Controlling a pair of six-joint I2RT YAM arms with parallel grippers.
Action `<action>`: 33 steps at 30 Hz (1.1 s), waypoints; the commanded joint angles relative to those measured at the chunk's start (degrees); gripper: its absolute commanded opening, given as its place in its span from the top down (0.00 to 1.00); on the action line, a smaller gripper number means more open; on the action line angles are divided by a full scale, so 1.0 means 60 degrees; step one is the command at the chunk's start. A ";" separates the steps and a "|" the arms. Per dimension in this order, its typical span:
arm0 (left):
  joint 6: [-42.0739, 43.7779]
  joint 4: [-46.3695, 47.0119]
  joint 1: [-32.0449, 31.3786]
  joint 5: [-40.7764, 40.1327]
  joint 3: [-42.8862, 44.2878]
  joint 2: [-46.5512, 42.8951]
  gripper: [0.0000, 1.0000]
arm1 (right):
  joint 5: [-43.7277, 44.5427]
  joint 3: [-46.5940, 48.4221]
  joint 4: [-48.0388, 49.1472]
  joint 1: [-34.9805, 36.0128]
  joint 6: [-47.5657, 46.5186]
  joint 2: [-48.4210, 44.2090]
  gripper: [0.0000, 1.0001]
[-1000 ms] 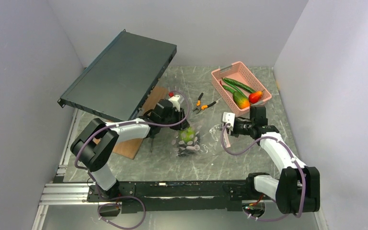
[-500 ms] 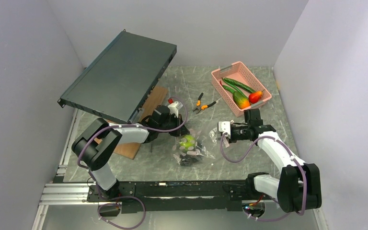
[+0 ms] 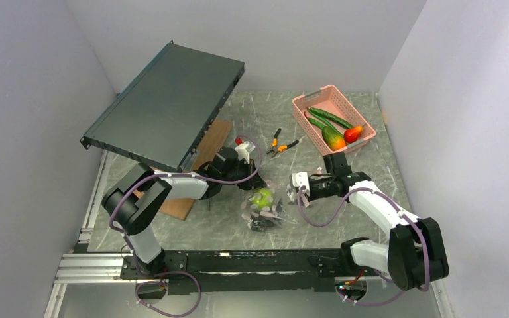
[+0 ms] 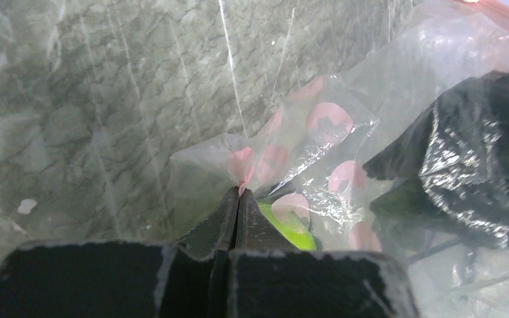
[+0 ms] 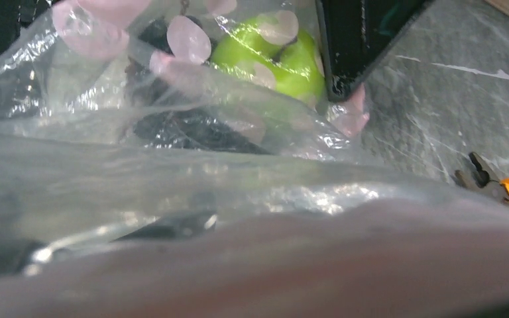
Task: Open the zip-top bag and remove the fake food
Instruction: Pick up the fake fruit from the zipper food storage bag.
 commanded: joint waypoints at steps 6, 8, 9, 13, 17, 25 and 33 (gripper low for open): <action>-0.0066 0.0386 -0.0240 0.0058 0.0765 0.0054 0.99 | 0.0810 0.0049 0.0960 0.0768 0.0778 0.0333 0.53; 0.0335 -0.0267 -0.0333 -0.0279 0.0952 -0.0382 0.85 | 0.0928 0.0024 0.0992 0.0759 0.0776 0.0318 0.53; 0.0533 -0.0610 -0.0380 -0.0472 0.1070 -0.0582 0.80 | 0.0939 0.0016 0.0997 0.0764 0.0773 0.0299 0.53; 0.1238 -0.1902 -0.0508 -0.1009 0.1599 -0.1206 0.59 | 0.1007 0.0039 0.1007 0.0754 0.0879 0.0275 0.56; 0.1602 -0.2557 -0.0505 -0.1422 0.1704 -0.1665 0.48 | 0.1110 0.0067 0.0993 0.0655 0.0979 0.0204 0.64; 0.2034 -0.3365 -0.0927 -0.1985 0.1308 -0.2628 0.43 | 0.0500 0.0281 -0.0499 0.0452 -0.0508 0.0184 0.74; 0.1376 -0.4431 -0.2037 -0.3730 0.0026 -0.3865 0.45 | 0.0340 0.0023 -0.0891 0.0651 -0.1898 0.0146 0.69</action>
